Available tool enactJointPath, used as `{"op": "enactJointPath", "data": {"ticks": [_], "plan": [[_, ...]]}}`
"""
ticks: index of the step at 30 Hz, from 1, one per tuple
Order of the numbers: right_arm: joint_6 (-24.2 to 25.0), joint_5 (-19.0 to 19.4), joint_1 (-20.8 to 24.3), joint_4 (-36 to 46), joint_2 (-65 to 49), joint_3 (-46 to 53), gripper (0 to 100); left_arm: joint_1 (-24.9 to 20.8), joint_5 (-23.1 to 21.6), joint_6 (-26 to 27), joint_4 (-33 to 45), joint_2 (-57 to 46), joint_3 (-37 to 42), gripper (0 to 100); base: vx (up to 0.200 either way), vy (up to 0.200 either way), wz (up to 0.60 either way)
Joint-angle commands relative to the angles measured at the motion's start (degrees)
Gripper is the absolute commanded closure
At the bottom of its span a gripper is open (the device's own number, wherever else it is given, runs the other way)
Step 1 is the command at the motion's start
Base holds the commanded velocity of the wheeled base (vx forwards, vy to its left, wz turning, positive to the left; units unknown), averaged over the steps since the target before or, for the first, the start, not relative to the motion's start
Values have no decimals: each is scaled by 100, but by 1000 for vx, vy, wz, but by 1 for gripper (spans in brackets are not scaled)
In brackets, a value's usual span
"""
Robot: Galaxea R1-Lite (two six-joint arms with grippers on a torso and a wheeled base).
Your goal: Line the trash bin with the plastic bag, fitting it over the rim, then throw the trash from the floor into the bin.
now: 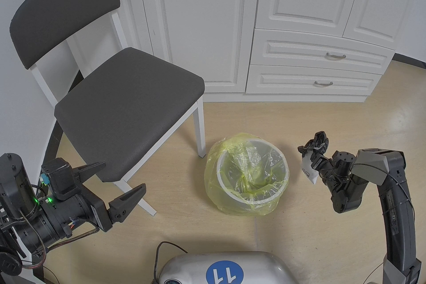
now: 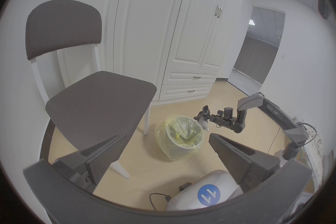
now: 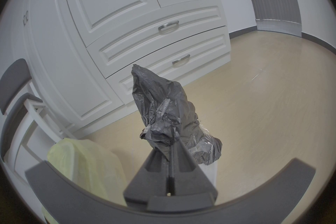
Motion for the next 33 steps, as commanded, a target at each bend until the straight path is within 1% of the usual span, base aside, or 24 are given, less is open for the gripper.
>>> {"op": "enactJointPath", "data": {"ticks": [1, 4, 5, 7, 8, 9, 11, 17, 20, 22, 26, 29, 33], "plan": [[-41, 201, 149, -109, -830, 799, 100, 43, 6, 262, 0, -14, 0, 0, 0, 0, 0], [-234, 210, 166, -109, -1208, 1115, 100, 87, 6, 411, 0, -23, 0, 0, 0, 0, 0], [-489, 236, 166, -109, -1428, 1309, 100, 131, 6, 517, 0, -23, 0, 0, 0, 0, 0], [-806, 245, 184, -109, -1674, 1528, 100, 210, 6, 622, 0, -23, 0, 0, 0, 0, 0], [-920, 245, 210, -109, -1753, 1599, 100, 245, 15, 640, 0, -23, -9, 0, 0, 0, 0], [-920, 245, 210, -109, -1753, 1599, 100, 245, 15, 640, 0, -23, -9, 0, 0, 0, 0], [-1175, 236, 307, -109, -2096, 1836, 100, 377, 6, 737, 0, -5, -18, 0, 0, 0, 0], [-1227, 236, 597, -109, -2843, 2328, 100, 605, 6, 895, -18, -23, -35, 0, 0, 0, 0], [-1236, 236, 720, -109, -3089, 2486, 100, 693, 6, 956, -123, -5, -26, 0, 0, 0, 0], [-1333, 236, 843, -109, -3335, 2636, 100, 816, 6, 1009, -246, 12, -9, 0, 0, 0, 0], [-1412, 236, 1151, -109, -3678, 2908, 100, 1045, 6, 1123, -290, -5, 0, 0, 0, 0, 0], [-1368, 210, 1660, -109, -3968, 3154, 100, 1150, 6, 1202, -299, -32, 26, 0, 0, 0, 0], [-1280, 192, 2320, -109, -3880, 3295, 100, 1150, -3, 1220, -352, -40, 61, 0, 0, 0, 0]]}}
